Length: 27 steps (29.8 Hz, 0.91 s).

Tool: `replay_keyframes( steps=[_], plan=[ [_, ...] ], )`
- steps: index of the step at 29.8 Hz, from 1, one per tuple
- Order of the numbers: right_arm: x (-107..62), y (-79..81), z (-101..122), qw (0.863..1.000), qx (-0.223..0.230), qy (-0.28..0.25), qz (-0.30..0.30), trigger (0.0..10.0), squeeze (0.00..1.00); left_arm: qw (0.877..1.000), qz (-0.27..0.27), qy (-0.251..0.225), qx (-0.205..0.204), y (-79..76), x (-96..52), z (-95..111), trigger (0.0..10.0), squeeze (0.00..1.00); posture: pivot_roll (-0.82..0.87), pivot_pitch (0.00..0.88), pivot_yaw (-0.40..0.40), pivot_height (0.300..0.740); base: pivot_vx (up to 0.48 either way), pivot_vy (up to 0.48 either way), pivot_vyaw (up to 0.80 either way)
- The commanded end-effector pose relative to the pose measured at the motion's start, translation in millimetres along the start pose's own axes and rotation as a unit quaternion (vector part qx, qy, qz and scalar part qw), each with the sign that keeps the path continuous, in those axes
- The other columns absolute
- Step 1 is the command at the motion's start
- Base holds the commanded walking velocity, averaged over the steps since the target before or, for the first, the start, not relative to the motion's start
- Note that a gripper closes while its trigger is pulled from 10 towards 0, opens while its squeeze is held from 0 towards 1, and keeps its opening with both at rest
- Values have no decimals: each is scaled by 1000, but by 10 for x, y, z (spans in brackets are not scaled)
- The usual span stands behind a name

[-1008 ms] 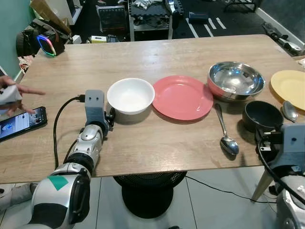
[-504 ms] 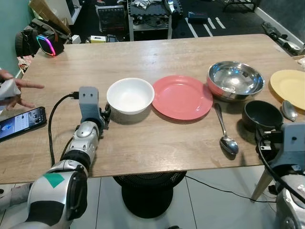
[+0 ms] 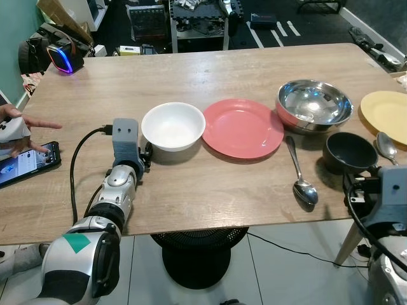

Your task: Setting the table

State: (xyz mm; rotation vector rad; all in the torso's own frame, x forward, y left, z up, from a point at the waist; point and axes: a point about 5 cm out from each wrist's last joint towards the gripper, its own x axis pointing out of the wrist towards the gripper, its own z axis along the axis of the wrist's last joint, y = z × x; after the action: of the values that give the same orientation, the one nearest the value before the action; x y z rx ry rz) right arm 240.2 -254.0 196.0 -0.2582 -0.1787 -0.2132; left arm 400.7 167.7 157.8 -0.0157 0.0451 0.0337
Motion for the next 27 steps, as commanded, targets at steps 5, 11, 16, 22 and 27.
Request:
replay_keyframes(
  steps=[5,11,16,22,27],
  plan=[
    [-39,-46,0,1000,-1,6,-4,10000,0,999,-2,35,10,-3,-53,-187,10000,0,-467,204,108,740,0,0,0],
    [-21,-53,10,1000,0,5,-4,10000,0,1000,5,20,-5,39,-27,-99,10000,0,-446,196,107,740,0,0,0],
    [41,3,6,1000,7,1,-1,10000,0,999,23,-15,-36,153,21,104,10000,0,-415,183,110,740,0,0,0],
    [103,76,-14,1000,20,-4,3,10000,0,997,19,-64,-46,196,71,375,10000,0,-370,164,124,740,0,0,0],
    [150,154,-47,999,33,-5,3,10000,0,994,21,-95,-40,220,90,540,10000,0,-330,147,138,740,0,0,0]
  ],
)
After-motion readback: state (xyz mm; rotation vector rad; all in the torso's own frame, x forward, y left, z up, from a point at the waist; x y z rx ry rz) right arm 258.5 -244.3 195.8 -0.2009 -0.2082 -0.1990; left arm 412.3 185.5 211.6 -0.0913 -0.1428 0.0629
